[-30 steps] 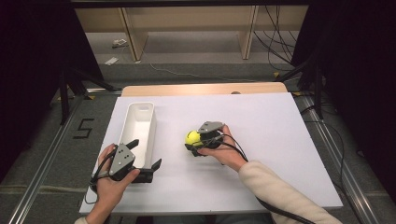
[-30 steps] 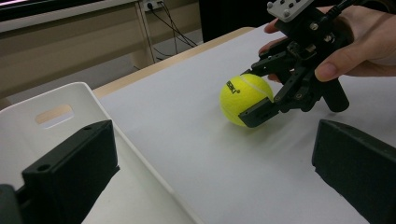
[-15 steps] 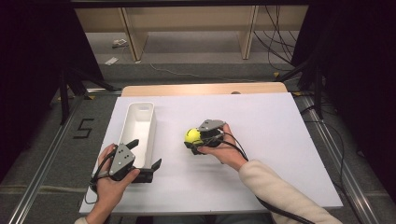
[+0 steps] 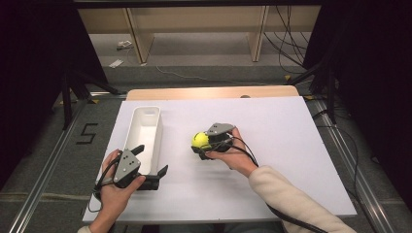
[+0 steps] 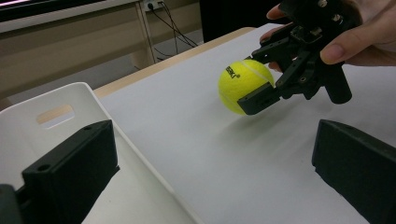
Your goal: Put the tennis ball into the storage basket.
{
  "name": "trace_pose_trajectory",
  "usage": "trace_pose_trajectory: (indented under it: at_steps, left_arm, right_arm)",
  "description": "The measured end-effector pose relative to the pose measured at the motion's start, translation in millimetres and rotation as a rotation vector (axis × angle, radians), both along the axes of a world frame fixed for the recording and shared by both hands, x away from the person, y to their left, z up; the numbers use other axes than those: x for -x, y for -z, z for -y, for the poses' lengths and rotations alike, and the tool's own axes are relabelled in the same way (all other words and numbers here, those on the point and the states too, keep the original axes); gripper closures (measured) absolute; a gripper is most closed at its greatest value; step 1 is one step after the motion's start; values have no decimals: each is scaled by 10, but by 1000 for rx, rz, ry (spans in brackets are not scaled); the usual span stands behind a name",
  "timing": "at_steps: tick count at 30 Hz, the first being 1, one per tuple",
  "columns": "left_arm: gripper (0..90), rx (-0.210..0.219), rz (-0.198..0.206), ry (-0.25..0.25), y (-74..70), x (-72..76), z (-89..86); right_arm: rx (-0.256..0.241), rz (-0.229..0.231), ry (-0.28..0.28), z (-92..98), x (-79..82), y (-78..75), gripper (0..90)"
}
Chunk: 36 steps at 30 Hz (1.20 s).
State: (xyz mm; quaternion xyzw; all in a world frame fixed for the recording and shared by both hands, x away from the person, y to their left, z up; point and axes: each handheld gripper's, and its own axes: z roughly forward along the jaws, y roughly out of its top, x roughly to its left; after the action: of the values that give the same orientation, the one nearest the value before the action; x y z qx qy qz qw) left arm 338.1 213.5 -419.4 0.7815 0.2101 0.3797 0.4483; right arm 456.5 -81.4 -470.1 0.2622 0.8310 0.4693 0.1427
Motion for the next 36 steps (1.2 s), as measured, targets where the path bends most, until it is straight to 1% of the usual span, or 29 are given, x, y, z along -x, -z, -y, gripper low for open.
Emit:
trace_pose_trajectory:
  at_steps: [28, 36]
  left_arm:
    - [0, 0, 0, -1, -2, 0, 1]
    - [0, 0, 0, -1, -1, 0, 2]
  right_arm:
    - [-21, 21, -10, -12, 13, -126, 261]
    - [-35, 30, -8, -14, 15, -170, 261]
